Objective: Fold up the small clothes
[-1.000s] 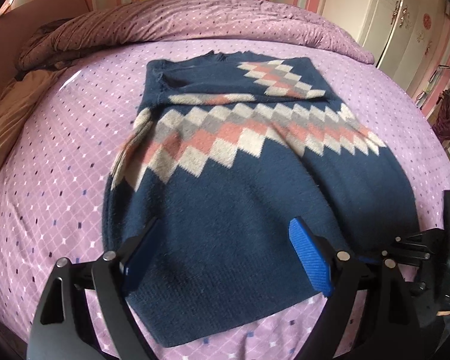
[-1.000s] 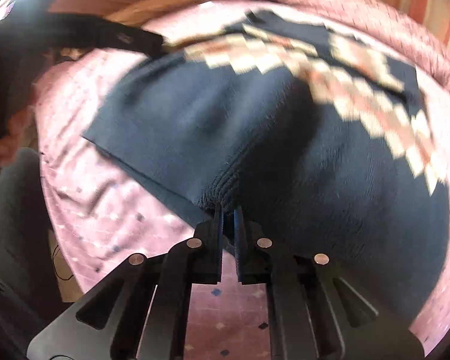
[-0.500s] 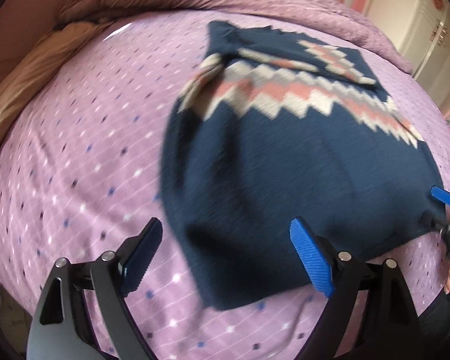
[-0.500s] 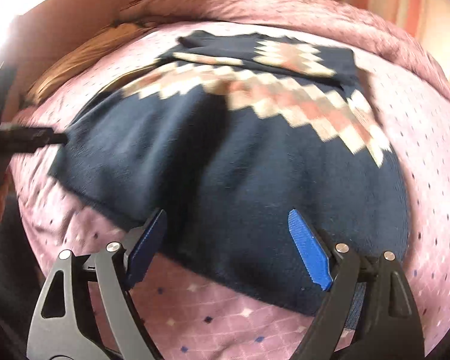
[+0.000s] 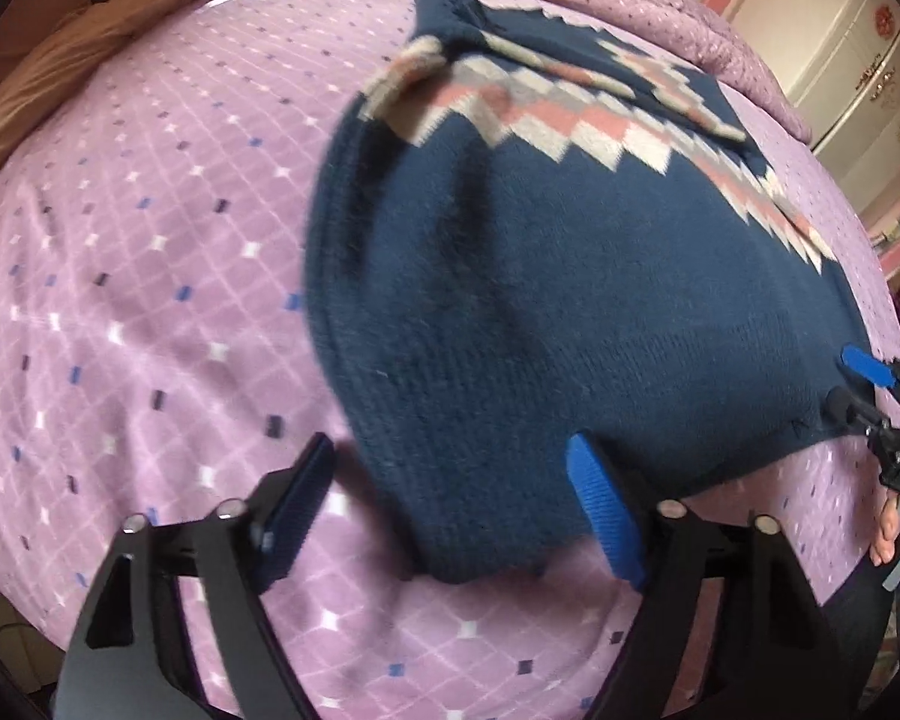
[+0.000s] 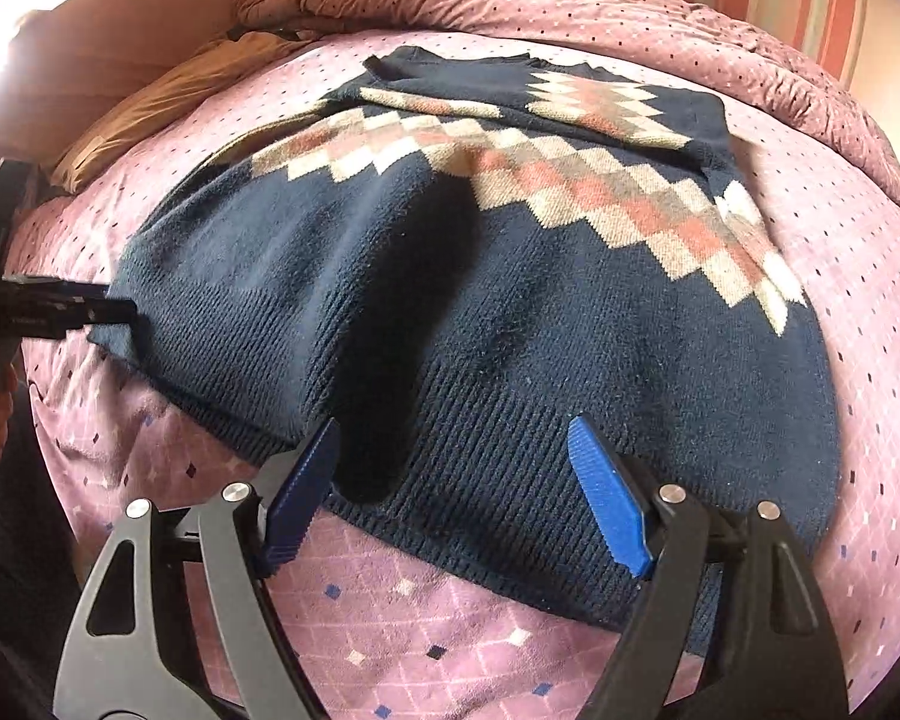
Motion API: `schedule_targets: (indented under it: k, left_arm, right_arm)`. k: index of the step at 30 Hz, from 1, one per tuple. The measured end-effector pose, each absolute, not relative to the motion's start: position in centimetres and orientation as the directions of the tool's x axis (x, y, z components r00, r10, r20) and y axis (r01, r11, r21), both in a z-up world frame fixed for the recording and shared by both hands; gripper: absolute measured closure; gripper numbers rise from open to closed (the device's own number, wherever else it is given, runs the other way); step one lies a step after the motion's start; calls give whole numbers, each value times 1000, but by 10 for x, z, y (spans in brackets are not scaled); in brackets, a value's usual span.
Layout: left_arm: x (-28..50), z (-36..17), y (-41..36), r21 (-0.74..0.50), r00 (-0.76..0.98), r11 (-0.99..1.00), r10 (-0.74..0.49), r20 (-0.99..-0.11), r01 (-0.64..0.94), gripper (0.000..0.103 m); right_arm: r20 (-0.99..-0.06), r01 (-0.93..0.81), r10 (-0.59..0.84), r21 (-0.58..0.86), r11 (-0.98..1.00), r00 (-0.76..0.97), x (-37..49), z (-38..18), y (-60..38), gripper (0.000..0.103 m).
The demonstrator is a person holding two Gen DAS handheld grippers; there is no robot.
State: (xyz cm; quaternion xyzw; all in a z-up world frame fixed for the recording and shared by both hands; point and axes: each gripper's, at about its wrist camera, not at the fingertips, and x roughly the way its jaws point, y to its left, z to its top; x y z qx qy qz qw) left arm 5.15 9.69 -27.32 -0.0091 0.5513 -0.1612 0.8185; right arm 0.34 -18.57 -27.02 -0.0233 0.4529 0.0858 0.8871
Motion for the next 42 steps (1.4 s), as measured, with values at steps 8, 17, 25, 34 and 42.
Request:
schedule_targets:
  k: [8,17,25,34,42]
  left_arm:
    - [48,-267,89,-159,343,947,-252,-905,278,83]
    - [56,-271,77,-95,351,950,-201,-915,298,87]
    - [56,-273,76,-89,354,951,-197,-914,297,87]
    - [59,-275,76,-98,340,953,-197,-920,286,84]
    - [60,-277,87,-142,319,953,-226,-920,266,56]
  right_arm:
    - [-803,-148,117,36,988,584,1,-267,-195,24]
    - [-798,18,84,119,993,597,-31,-265,-247,24]
    - [-816,222,-34,117,968,578,-69,-271,-311,24]
    - [-868,226,6,136,965,497,-51,-293,-309,43]
    - [-878,246,5,139,959,478,-48,-294,-317,71]
